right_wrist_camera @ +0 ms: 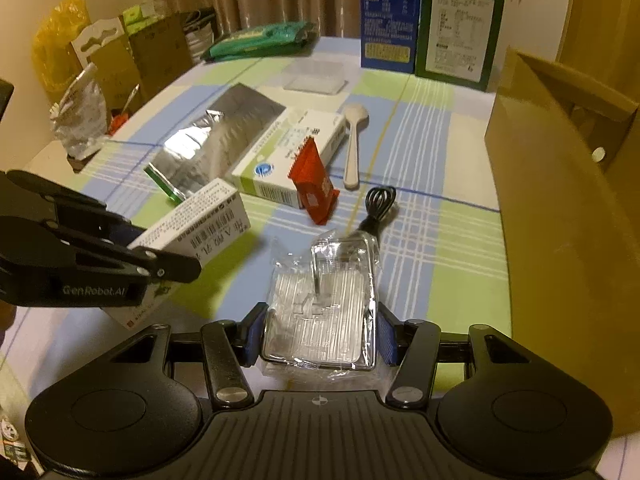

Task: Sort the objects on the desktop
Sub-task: 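Carry the white box with the left tool while the right tool carries the tray to the cardboard box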

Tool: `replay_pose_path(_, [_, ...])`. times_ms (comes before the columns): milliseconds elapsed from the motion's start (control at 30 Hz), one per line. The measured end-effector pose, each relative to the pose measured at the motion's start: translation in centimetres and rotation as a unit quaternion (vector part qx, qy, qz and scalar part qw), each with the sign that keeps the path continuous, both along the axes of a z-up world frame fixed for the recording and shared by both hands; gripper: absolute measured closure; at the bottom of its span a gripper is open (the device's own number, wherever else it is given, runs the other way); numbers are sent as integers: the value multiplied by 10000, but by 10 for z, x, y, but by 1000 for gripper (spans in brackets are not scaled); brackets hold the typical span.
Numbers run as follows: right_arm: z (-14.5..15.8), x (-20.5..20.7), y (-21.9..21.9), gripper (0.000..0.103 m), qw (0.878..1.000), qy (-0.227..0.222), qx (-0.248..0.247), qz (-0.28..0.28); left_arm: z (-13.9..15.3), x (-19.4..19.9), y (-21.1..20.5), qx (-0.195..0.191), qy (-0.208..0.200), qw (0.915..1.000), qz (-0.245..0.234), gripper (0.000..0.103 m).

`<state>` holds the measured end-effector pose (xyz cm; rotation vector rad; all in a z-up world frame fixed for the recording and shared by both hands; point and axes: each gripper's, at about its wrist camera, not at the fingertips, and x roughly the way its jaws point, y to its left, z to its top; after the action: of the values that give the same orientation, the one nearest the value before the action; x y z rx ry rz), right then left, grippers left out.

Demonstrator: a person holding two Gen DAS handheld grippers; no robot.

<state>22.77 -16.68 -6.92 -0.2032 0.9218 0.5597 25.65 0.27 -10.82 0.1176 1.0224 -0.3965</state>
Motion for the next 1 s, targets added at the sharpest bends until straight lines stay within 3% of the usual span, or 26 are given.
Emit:
replay_pose_path(300, [54, -14, -29, 51, 9988, -387, 273, -131, 41, -34, -25, -182, -374, 9991, -77, 82])
replay_pose_path(633, [127, -12, -113, 51, 9923, -1026, 356, -603, 102, -40, -98, -567, -687, 9959, -128, 82])
replay_pose_path(833, [142, 8, -174, 51, 9876, -1074, 387, -1079, 134, -30, -166, -760, -798, 9931, -407, 82])
replay_pose_path(1000, [137, 27, -207, 51, 9853, -1042, 273, -1327, 134, -9, -216, -897, -701, 9924, -471, 82])
